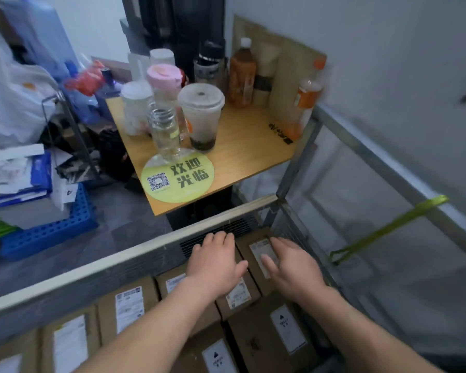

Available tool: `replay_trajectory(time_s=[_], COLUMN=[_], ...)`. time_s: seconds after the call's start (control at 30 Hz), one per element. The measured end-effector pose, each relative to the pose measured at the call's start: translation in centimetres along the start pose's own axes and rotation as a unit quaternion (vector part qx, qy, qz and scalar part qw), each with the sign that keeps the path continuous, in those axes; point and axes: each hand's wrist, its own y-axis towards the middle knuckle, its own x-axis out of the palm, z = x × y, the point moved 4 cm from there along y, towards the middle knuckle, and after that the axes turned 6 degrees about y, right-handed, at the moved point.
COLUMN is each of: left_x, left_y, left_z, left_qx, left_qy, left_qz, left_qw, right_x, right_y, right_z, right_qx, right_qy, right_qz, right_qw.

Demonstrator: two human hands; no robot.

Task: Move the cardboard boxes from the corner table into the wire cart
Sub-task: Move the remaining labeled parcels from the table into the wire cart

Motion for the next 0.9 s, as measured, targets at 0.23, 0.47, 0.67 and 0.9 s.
replay_trajectory(time_s=[0.23, 0.47, 0.67, 0.9], left_x=[-9.8, -15.8, -19.8, -21.7], left_y=[-4.8, -9.2, -14.6, -23.8], left_z=[1.6, 6.5, 12.9, 20.5], left_qx=[0.05, 0.111, 0.176, 0.249], left_qy=[0.008, 0.015, 0.019, 0.034], left_qz=[0.05, 0.087, 0.127, 0.142], left_qw=[0.997, 0.99, 0.976, 0.957], right_x=[-9.6, -16.8, -21.8, -25.7], right_y=[-5.6, -12.2, -20.0, -31.8], right_z=[-6.6, -8.2, -6.8, -5.0], right_qx=[0.026, 0.071, 0.095, 0.145], right_qy=[-0.028, -0.033, -0.04, -0.066], right_qz=[0.053, 0.116, 0.172, 0.228], right_qw=[0.998, 0.99, 0.98, 0.961])
